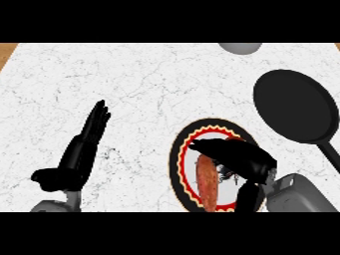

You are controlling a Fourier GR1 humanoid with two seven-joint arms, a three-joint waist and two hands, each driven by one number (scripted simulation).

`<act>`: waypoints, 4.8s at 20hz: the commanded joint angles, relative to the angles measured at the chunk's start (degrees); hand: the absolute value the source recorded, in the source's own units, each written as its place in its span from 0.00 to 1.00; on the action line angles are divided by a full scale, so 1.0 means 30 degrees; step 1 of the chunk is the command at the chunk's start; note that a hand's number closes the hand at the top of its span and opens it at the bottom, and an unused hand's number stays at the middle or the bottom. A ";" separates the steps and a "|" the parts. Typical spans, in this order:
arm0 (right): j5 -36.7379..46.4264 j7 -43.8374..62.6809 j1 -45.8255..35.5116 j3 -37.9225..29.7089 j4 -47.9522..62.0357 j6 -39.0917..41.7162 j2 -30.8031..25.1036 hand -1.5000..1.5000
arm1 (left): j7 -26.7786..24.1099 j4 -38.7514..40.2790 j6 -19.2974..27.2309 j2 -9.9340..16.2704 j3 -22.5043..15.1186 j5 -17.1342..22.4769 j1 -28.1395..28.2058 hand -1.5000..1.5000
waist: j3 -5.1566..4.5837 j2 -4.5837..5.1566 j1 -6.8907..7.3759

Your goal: Pick the sweet potato from the plate and place it in the pan

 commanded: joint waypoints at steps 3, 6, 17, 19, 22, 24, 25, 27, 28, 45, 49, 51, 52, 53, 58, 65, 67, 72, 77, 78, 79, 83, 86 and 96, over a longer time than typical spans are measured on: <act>0.1070 -0.0474 -0.0503 -0.1281 0.1683 0.0229 0.2069 0.00 | -0.0776 -0.0302 -0.0524 -0.0319 0.0025 -0.0908 0.1205 0.50 | 0.0001 0.0007 0.0062; 0.2817 -0.1684 -0.0512 -0.0570 0.3718 -0.1201 0.3121 0.00 | 0.0289 -0.0861 0.0366 -0.1307 -0.0579 -0.1679 0.0761 0.50 | 0.0005 0.0012 0.0076; 0.5753 -0.4755 -0.0024 0.1196 0.5553 -0.0620 0.2557 1.00 | 0.0860 -0.1934 -0.1136 -0.0786 0.0591 -0.1188 0.1237 0.50 | 0.0011 -0.0004 0.0174; 0.6049 -0.4357 -0.0958 0.0653 0.5281 -0.0222 0.3132 1.00 | 0.1741 -0.0452 -0.1160 -0.1012 0.1549 -0.0919 -0.0694 0.50 | 0.0003 0.0013 0.0020; 0.7124 -0.5605 -0.1299 0.0413 0.6718 -0.1291 0.2886 1.00 | -0.0766 0.1380 -0.1247 -0.1560 0.1183 -0.1678 -0.0156 0.50 | 0.0000 0.0027 0.0024; 0.7608 -0.6347 -0.1004 0.0491 0.7617 -0.2273 0.3018 1.00 | -0.0371 0.0080 -0.1516 -0.1158 0.1372 -0.1411 0.0409 0.50 | 0.0003 0.0024 0.0096; 0.7839 -0.6241 -0.0133 0.0605 0.6730 -0.2814 0.3038 1.00 | 0.0657 -0.1532 -0.0982 -0.1632 0.0487 -0.1785 0.1235 0.50 | 0.0006 -0.0007 0.0081; 0.8077 -0.5995 0.0346 0.0438 0.6074 -0.3069 0.3169 1.00 | 0.1405 -0.0449 -0.1166 -0.1605 0.1238 -0.1472 -0.0296 0.50 | 0.0003 0.0002 -0.0022; 0.8690 -0.6991 0.0320 0.0750 0.7159 -0.4527 0.3495 1.00 | 0.0598 -0.0347 -0.1163 -0.1506 0.1254 -0.1792 -0.0099 0.50 | 0.0005 0.0018 0.0032; 1.4964 0.7837 0.0040 -0.1965 -0.1968 -1.0552 0.6879 1.00 | 0.0691 -0.1146 -0.1279 -0.1444 0.1330 -0.1750 0.1037 0.50 | -0.0013 -0.0185 -0.0263; 1.5403 0.8774 0.1501 -0.1434 -0.4689 -1.1845 0.6891 1.00 | 0.0366 -0.0176 -0.2021 -0.0938 0.2199 -0.1233 0.0194 0.50 | -0.0006 -0.0071 -0.0303; 1.5050 1.0668 0.0462 -0.1309 -0.4533 -1.1964 0.6894 1.00 | 0.0720 -0.0673 -0.1967 -0.1353 0.1631 -0.1338 0.0747 0.50 | -0.0003 -0.0030 -0.0038; 1.4929 0.9964 0.0354 -0.2387 -0.5442 -1.1085 0.6895 1.00 | 0.0387 -0.0380 -0.2032 -0.1310 0.1847 -0.1294 0.0840 0.50 | -0.0004 -0.0027 -0.0081; 1.4944 1.0184 0.1896 -0.2126 -0.6109 -1.2058 0.6896 1.00 | 0.0884 -0.0060 -0.1513 -0.1305 0.2113 -0.1706 -0.0161 0.50 | 0.0002 -0.0029 -0.0198; 1.2645 0.9021 0.0255 -0.6027 -0.3787 -1.3928 0.6896 1.00 | 0.0281 -0.0391 -0.1178 -0.2353 0.0953 -0.2288 0.0747 0.50 | 0.0008 0.0023 0.0032; 1.0420 0.4876 -0.0348 -1.0175 0.0627 -1.7412 0.4753 1.00 | 0.0901 0.0090 -0.1951 -0.1859 0.2071 -0.1642 -0.0999 0.50 | 0.0010 0.0061 0.0056; 1.0364 0.3344 0.0674 -1.0624 0.0880 -1.8643 0.4013 1.00 | 0.0605 0.0073 -0.1923 -0.1674 0.2216 -0.1770 -0.0266 0.50 | 0.0010 0.0038 0.0034; 1.0441 0.0704 -0.1151 -1.2967 0.5632 -2.1607 0.2089 1.00 | 0.0009 0.0938 -0.1630 -0.2162 0.1896 -0.2288 -0.0751 0.50 | 0.0018 0.0125 0.0130; 0.7416 -0.2345 -0.4295 -1.5424 1.0865 -2.3869 0.1092 1.00 | 0.0974 -0.0791 -0.1973 -0.1826 0.1879 -0.1978 -0.0058 0.50 | 0.0032 0.0116 0.0358; 0.6772 -0.3302 -0.4889 -1.5709 1.2562 -2.4310 0.1148 1.00 | 0.0933 0.0630 -0.1811 -0.2234 0.2032 -0.2021 -0.1148 0.50 | 0.0034 0.0171 0.0337; 0.6516 -0.3893 -0.5776 -1.5971 1.3695 -2.4758 0.1050 1.00 | 0.0913 0.0290 -0.1770 -0.2402 0.1506 -0.2303 -0.0578 0.50 | 0.0035 0.0166 0.0412; 0.4261 -0.7770 -0.6764 -1.7852 1.7485 -2.5130 -0.0656 1.00 | 0.0138 0.0072 -0.2403 -0.2086 0.1594 -0.1982 0.0145 0.50 | 0.0060 0.0256 0.0648; 0.4774 -0.5335 -0.7820 -1.7616 1.9669 -2.1450 -0.1910 1.00 | 0.0206 -0.0207 -0.1615 -0.2738 0.0755 -0.2887 0.0078 0.50 | 0.0048 0.0347 0.0888; 0.4230 -0.7793 -0.9798 -1.7657 2.4882 -1.6628 -0.2051 0.00 | 0.0005 0.1163 -0.2150 -0.2447 0.1703 -0.2401 -0.1446 0.50 | 0.0088 0.0534 0.1029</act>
